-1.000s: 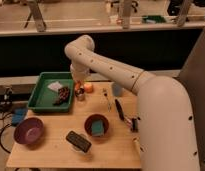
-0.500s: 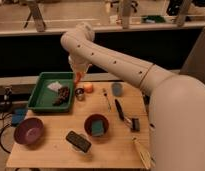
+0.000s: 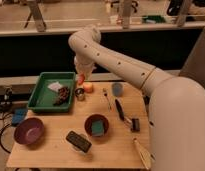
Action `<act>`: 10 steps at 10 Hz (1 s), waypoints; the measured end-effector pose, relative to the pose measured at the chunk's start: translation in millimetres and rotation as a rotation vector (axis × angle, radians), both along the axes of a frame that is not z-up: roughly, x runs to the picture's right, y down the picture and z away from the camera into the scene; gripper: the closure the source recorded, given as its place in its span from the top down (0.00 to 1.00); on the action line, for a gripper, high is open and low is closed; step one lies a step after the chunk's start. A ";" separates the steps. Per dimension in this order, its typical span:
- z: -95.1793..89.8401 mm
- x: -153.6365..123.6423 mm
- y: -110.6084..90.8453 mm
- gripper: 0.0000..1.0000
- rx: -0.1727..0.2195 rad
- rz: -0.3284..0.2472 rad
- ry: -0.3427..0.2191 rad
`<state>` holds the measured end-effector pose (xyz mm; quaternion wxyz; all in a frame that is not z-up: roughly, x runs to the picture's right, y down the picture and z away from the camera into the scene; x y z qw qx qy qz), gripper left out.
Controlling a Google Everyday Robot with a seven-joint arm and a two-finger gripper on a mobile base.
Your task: Place pepper in table surface
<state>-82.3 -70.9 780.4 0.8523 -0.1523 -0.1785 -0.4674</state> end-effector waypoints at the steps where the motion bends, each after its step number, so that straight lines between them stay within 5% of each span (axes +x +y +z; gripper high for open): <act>1: 14.9 9.2 11.2 0.07 -0.017 0.009 0.006; 6: 77.0 34.5 73.0 0.07 -0.111 0.031 0.003; 10: 111.8 42.8 109.9 0.07 -0.136 0.048 -0.077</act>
